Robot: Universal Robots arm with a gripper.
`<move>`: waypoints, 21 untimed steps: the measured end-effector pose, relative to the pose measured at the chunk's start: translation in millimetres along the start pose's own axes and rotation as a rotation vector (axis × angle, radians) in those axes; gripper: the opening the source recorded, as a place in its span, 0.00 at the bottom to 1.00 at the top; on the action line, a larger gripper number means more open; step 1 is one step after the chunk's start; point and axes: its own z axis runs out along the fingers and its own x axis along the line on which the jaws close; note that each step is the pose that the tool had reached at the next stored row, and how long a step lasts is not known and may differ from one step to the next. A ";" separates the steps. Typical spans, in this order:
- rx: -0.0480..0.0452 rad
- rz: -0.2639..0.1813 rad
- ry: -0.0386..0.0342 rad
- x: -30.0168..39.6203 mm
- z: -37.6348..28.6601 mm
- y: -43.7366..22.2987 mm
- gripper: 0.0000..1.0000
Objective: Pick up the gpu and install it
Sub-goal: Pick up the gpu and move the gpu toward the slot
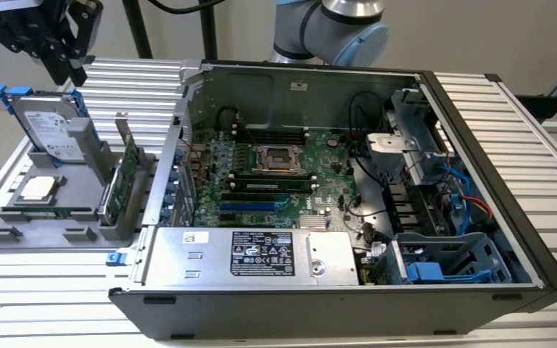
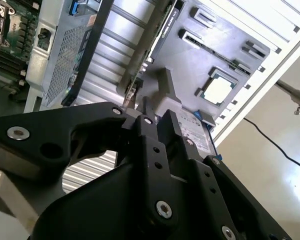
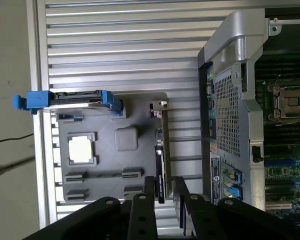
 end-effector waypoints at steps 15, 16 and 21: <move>0.0000 -0.002 0.0002 0.0 2.5 -0.1 1.00; 0.0000 -0.002 0.0002 0.1 2.7 -0.1 1.00; 0.0000 -0.002 0.0001 0.1 4.0 -0.2 1.00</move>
